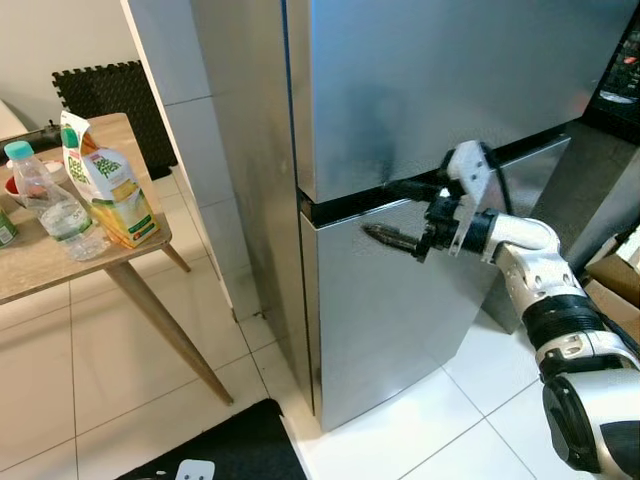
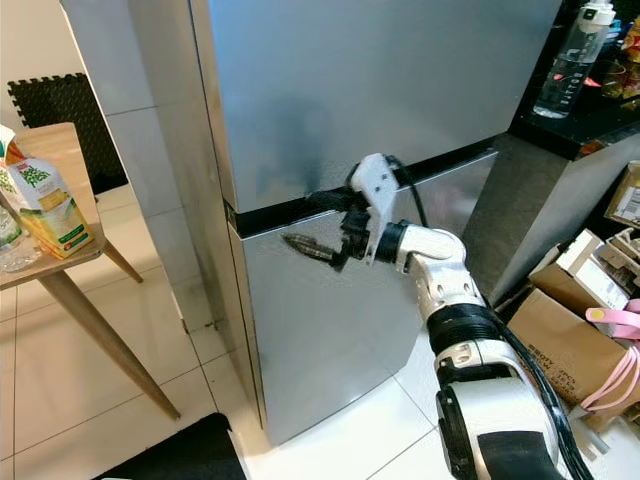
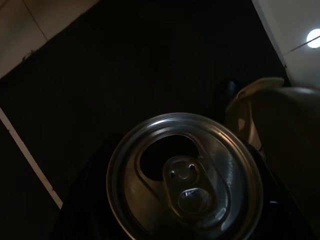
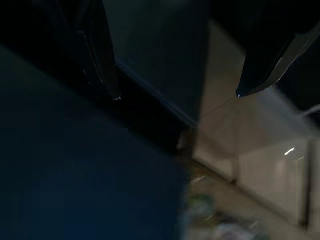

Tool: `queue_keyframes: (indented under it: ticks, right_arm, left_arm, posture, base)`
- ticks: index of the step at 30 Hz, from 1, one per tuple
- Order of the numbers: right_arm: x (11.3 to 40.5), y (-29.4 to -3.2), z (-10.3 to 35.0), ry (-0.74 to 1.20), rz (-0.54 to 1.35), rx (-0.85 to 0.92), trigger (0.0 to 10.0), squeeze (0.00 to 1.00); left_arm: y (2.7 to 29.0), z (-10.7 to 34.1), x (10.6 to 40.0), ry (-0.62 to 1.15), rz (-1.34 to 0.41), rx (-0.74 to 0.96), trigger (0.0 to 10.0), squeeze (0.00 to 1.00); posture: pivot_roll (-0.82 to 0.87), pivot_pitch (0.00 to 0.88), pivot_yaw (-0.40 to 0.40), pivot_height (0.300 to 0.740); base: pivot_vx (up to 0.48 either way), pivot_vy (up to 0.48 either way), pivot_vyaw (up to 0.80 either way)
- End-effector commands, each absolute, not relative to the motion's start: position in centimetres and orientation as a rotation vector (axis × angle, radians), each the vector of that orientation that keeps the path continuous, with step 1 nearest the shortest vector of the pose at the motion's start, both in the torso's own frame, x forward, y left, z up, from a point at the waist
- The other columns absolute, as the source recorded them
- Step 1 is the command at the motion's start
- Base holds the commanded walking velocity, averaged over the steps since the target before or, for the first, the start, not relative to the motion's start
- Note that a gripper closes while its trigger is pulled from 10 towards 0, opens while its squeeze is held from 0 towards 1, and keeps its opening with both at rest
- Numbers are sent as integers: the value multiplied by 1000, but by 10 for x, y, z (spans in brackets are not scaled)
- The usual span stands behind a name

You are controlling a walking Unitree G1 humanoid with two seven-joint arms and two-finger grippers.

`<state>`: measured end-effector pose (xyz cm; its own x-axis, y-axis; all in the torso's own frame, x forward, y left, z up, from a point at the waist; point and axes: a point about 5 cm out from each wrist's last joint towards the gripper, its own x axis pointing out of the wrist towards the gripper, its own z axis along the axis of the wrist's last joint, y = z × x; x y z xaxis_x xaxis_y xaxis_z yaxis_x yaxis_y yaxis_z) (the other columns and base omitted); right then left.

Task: Restocking fridge

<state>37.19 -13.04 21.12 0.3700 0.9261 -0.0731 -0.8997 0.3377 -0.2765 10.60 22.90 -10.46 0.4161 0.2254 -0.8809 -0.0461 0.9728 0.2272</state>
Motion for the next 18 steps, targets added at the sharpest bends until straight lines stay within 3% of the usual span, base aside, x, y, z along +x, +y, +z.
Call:
queue_keyframes:
  ticks: [1,8,11,13,18]
  right_arm:
    - [372,-130,212,-88,1224,-333,10000,0]
    - [377,-128,210,-67,1169,-480,10000,0]
    - [380,-125,210,-57,1137,-577,10000,0]
    - [383,-121,211,-29,1110,-739,10000,0]
    - [386,-121,209,-9,1079,-877,10000,0]
  left_arm:
    - [233,-105,101,1144,182,179,10000,0]
    - [234,-105,100,1147,185,181,10000,0]
    - [233,-105,101,1145,183,180,10000,0]
    - [231,-105,102,1141,178,178,10000,0]
    - [231,-105,102,1141,176,178,10000,0]
  posture:
    - [-65,24,-37,740]
    - [-63,28,-35,740]
    - [-68,31,-33,740]
    - [-68,31,-33,740]
    - [-73,32,-35,740]
  base:
    - [0,0,0]
    - [0,0,0]
    - [0,0,0]
    - [0,0,0]
    - [0,0,0]
